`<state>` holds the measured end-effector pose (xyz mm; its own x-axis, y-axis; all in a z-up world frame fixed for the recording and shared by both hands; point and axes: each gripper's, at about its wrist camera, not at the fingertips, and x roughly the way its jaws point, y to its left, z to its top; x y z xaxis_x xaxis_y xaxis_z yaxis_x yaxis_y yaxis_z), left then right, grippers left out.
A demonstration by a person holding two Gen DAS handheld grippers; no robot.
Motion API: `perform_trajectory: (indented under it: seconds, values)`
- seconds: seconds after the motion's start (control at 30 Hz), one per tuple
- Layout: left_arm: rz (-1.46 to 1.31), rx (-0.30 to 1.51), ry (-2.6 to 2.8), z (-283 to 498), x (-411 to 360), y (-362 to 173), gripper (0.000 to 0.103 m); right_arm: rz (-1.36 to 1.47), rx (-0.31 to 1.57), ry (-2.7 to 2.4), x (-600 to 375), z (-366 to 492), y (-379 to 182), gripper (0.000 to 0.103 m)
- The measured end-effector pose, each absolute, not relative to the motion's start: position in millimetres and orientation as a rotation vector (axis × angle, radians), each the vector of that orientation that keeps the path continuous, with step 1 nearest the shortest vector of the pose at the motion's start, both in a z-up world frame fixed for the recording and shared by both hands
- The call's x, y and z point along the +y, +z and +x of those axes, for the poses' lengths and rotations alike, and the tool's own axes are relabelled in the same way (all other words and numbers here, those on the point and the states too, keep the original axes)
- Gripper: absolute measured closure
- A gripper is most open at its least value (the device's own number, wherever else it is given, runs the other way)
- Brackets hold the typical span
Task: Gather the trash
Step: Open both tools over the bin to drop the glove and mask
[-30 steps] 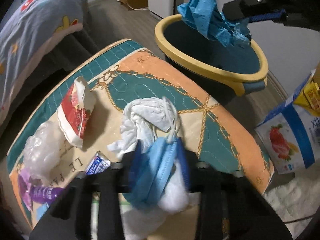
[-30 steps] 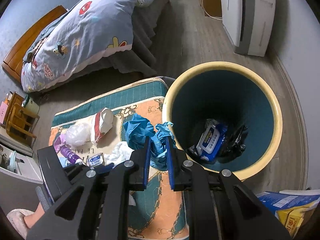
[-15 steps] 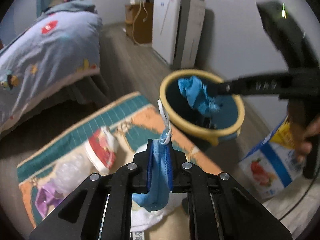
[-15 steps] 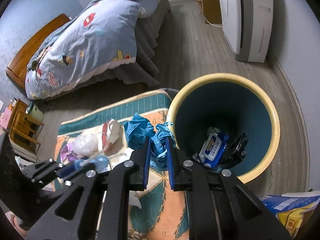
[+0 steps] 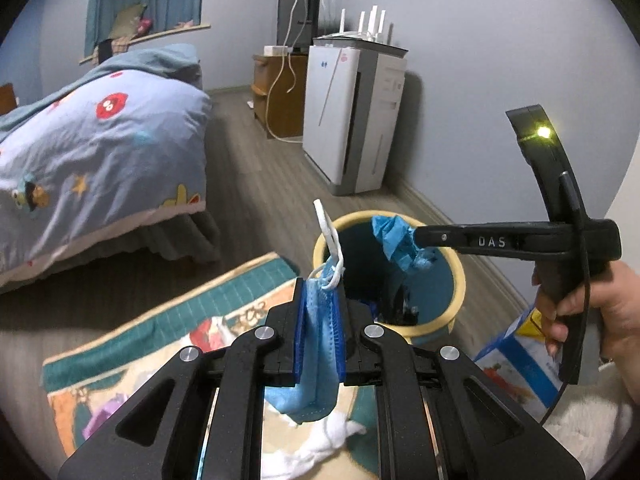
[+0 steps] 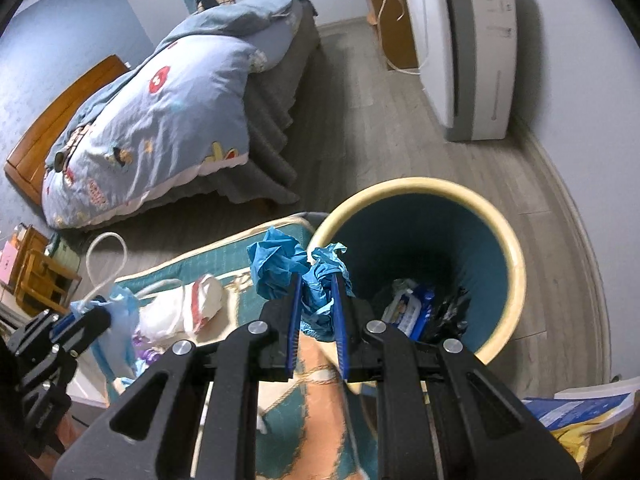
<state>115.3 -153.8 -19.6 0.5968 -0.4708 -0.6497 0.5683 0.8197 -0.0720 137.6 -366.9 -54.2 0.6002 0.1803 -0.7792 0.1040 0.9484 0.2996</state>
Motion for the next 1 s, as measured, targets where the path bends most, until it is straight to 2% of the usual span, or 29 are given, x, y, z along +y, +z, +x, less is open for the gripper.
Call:
perform_trajectory:
  seconds: [0.2,0.43,1.0]
  values:
    - [0.148,0.687,-0.622,118.5,-175.0,-21.0,0.090,0.360,0.920,-0.019,-393.3,137.5,-56.3,0.089]
    - [0.222,0.709,-0.649,124.9,-214.0,-46.1,0.090,0.422,0.915,-0.087,-429.0,139.5,-65.2,0.089]
    - [0.214,0.737,-0.702,159.0,-280.4,-83.2,0.090,0.522,1.008,-0.216,-490.2,138.0,-114.5,0.089]
